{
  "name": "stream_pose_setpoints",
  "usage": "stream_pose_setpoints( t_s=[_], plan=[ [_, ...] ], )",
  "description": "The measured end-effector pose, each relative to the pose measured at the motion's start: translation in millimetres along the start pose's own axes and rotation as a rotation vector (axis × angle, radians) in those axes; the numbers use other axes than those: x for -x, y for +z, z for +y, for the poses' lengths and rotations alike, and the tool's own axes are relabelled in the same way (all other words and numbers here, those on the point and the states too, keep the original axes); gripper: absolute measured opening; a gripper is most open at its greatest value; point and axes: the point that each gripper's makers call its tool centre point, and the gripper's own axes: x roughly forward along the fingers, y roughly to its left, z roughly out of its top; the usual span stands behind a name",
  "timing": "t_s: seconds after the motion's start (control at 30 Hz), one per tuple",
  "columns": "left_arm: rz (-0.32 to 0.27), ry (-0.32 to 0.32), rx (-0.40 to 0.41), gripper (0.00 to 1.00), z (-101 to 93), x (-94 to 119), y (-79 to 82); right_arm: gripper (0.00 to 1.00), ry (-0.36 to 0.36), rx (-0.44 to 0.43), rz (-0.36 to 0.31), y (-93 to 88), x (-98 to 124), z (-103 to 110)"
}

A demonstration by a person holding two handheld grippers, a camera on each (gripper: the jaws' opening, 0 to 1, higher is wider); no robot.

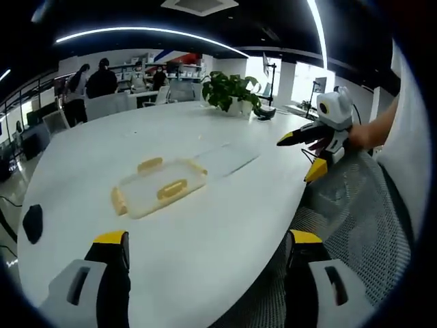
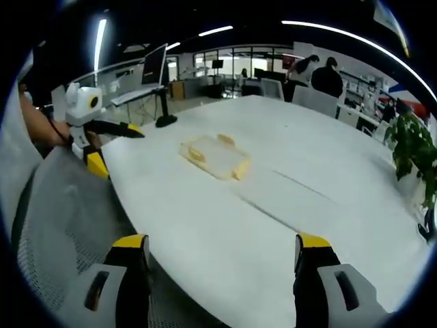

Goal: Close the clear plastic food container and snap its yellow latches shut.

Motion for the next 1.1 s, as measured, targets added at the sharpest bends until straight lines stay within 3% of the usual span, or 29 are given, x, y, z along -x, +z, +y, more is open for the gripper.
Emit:
stream_pose_setpoints(
  t_s=[1.1],
  plan=[
    [0.011, -0.002, -0.009, 0.95, -1.3, -0.6, -1.3, 0.88, -0.003, -0.001, -0.006, 0.5, 1.3, -0.8]
  ],
)
